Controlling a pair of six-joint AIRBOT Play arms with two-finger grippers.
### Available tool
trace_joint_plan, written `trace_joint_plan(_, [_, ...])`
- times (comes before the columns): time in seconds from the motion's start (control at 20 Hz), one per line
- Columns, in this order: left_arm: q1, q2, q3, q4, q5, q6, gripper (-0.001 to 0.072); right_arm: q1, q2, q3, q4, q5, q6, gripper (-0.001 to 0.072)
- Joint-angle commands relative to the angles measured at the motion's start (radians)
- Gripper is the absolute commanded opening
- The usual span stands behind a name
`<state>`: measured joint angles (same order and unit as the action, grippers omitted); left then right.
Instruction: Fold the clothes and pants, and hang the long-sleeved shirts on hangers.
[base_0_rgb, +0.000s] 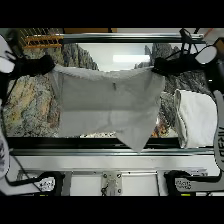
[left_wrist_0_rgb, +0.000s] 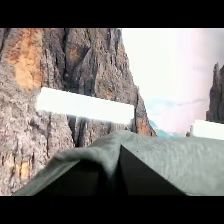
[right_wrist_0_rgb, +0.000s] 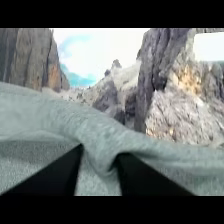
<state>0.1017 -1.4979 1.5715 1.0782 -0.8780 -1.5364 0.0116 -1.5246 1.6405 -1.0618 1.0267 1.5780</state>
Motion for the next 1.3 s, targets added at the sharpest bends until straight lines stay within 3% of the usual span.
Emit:
trace_joint_plan(0.0, [-0.019, -0.262, 0.257, 0.000, -0.050, -0.080, 0.0660, -0.011, -0.089, 0.006, 0.077, -0.262, -0.011, 0.0658])
trace_joint_plan(0.05, [-0.003, -0.283, 0.312, 0.000, -0.084, -0.108, 0.0680, -0.024, -0.080, 0.014, 0.091, -0.286, -0.011, 0.0683])
trace_joint_plan(0.15, [0.039, -0.272, 0.371, 0.006, -0.157, -0.113, 0.0680, -0.069, -0.031, 0.020, 0.090, -0.277, -0.035, 0.0663])
trace_joint_plan(0.25, [0.086, -0.205, 0.338, 0.059, -0.234, -0.113, 0.0680, -0.119, 0.039, 0.017, 0.086, -0.201, -0.073, 0.0663])
trace_joint_plan(0.45, [0.156, 0.046, -0.091, 0.195, -0.251, -0.139, 0.0680, -0.145, 0.236, -0.114, -0.001, 0.000, -0.142, 0.0660])
trace_joint_plan(0.55, [0.179, 0.178, -0.404, 0.193, -0.206, -0.166, 0.0680, -0.139, 0.356, -0.257, -0.001, 0.022, -0.142, 0.0574])
trace_joint_plan(0.8, [0.229, 0.351, -0.932, 0.042, 0.028, -0.264, 0.0680, -0.121, 0.552, -0.493, 0.011, 0.022, -0.142, 0.0577])
trace_joint_plan(1.0, [0.203, 0.333, -1.040, -0.089, 0.156, -0.264, 0.0680, -0.115, 0.587, -0.513, 0.036, 0.019, -0.142, 0.0577])
trace_joint_plan(1.25, [0.113, 0.183, -0.921, -0.108, 0.198, -0.264, 0.0680, -0.115, 0.589, -0.513, 0.061, 0.019, -0.142, 0.0577])
